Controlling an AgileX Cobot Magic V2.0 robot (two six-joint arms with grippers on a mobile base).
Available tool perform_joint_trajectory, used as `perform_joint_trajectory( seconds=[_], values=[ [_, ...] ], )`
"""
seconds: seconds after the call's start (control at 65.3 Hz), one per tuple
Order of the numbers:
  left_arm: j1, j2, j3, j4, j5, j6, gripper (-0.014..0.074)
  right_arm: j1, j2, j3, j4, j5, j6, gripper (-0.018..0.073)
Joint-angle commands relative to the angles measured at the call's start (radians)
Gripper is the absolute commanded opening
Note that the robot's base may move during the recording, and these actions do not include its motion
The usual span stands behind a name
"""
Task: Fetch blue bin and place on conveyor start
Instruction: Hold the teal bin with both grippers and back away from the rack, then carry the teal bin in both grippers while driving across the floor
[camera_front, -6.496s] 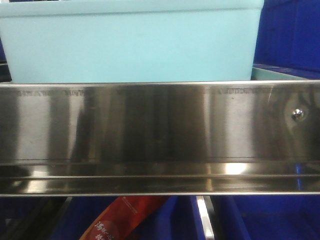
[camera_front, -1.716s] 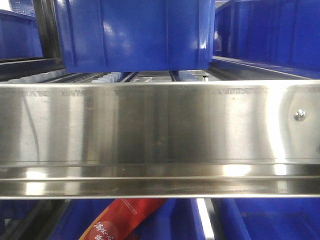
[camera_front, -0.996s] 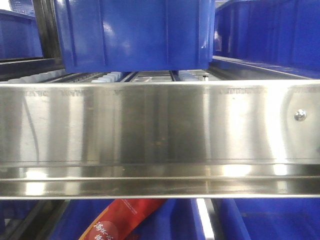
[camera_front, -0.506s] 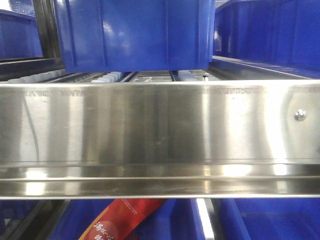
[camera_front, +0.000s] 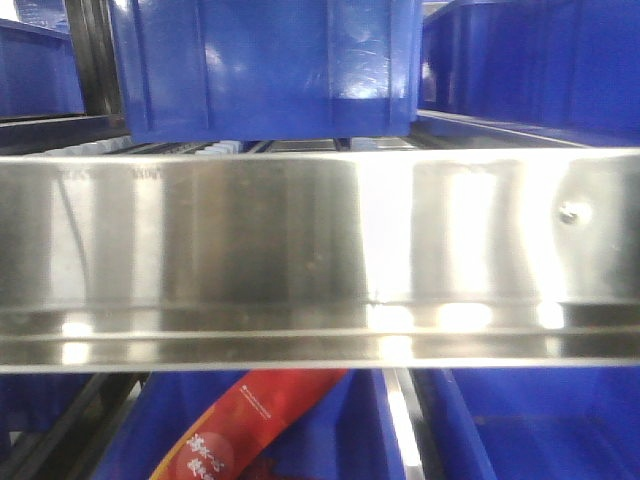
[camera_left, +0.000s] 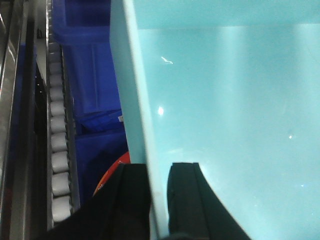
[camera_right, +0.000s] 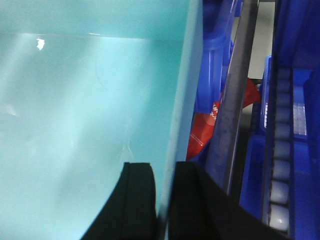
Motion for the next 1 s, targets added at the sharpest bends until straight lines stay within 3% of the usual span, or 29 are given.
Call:
perform_joint_trajectory(
  seconds=[0.0, 0.981],
  values=[
    [0.008, -0.016, -0.005, 0.046, -0.021, 0.016, -0.0111, -0.016, -0.015, -0.007, -0.086, -0.029, -0.022, -0.0152],
    [0.008, -0.016, -0.005, 0.051, -0.021, 0.016, -0.0111, -0.016, -0.015, -0.007, -0.086, -0.029, -0.022, -0.0152]
  ],
)
